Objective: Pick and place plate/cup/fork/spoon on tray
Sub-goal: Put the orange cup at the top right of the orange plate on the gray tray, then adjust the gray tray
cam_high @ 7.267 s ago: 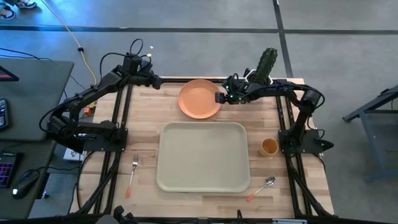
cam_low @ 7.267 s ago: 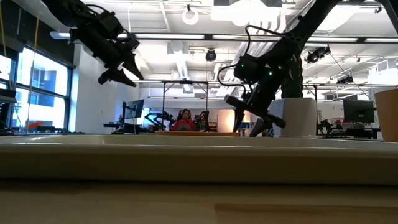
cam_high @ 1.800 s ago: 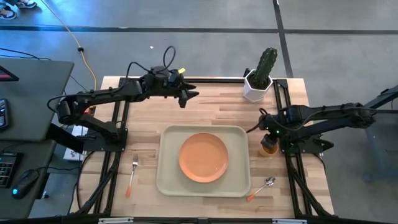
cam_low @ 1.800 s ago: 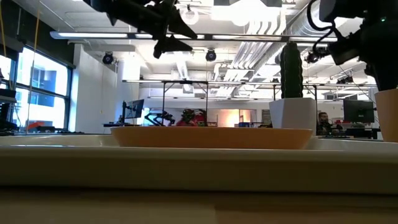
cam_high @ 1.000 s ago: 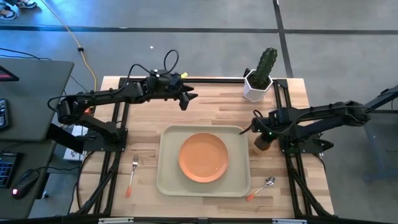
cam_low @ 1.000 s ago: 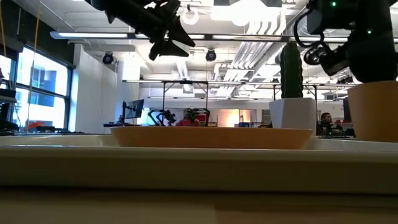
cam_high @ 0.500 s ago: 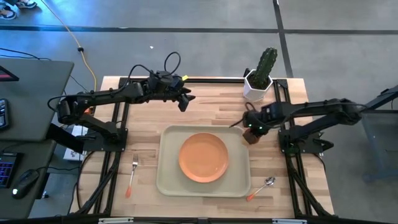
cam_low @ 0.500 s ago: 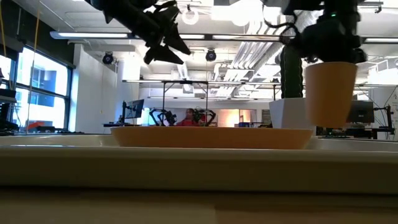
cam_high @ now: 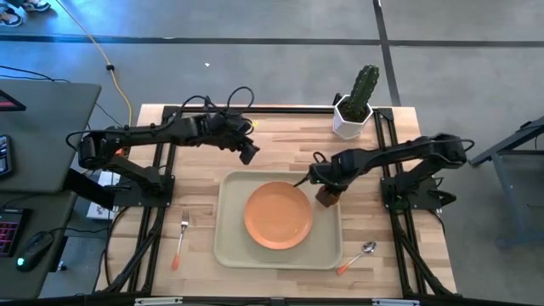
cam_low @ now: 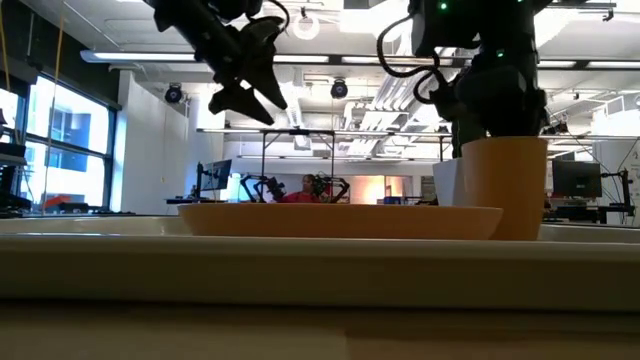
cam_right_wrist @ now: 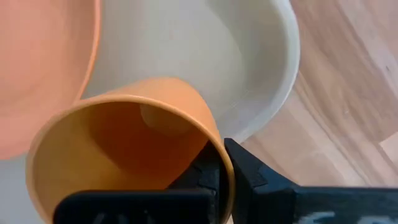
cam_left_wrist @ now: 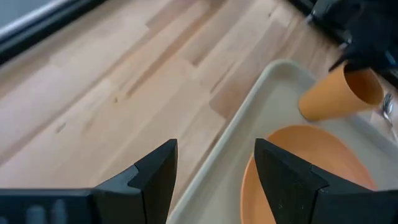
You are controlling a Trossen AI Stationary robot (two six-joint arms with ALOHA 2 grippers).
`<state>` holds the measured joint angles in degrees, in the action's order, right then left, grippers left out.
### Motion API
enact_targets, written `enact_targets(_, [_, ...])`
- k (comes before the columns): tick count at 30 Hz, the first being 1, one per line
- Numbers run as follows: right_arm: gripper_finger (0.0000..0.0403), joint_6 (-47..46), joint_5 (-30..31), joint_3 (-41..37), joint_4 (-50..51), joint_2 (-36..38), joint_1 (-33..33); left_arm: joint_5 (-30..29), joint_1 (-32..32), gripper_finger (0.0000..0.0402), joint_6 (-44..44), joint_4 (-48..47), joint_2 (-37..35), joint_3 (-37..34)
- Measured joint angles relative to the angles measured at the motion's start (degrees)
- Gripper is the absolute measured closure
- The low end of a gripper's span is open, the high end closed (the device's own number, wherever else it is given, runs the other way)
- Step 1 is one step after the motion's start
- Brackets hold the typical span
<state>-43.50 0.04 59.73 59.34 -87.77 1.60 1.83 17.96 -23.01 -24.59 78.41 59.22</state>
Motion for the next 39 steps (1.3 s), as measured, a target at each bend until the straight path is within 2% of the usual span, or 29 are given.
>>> enact_targets(8, [0.0402, 0.4, 4.2, 0.1, -1.8, 0.0, -4.0, -3.0, -1.3, 0.0200, -0.5, -3.1, 0.0, 0.0])
enact_targets(20, [0.0393, 3.7, 5.8, -0.1, -3.8, -0.1, -6.9, -4.5, -1.1, 0.0200, 1.2, -5.9, 0.0, 0.0])
enact_targets(24, [0.0360, 3.5, 5.9, -0.2, -3.8, -0.2, -6.7, -4.5, -1.2, 0.0200, 0.7, -8.8, 0.0, 0.0])
enact_targets(32, [0.0270, 4.5, 5.8, -0.2, -3.8, 0.6, -6.7, -4.6, -1.2, 0.0200, 0.2, -11.1, 0.0, 0.0])
enact_targets(39, [0.0220, 3.6, 7.6, -0.2, -4.0, 6.7, -6.7, -4.7, -1.2, 0.0200, -0.6, -11.2, 0.0, 0.0])
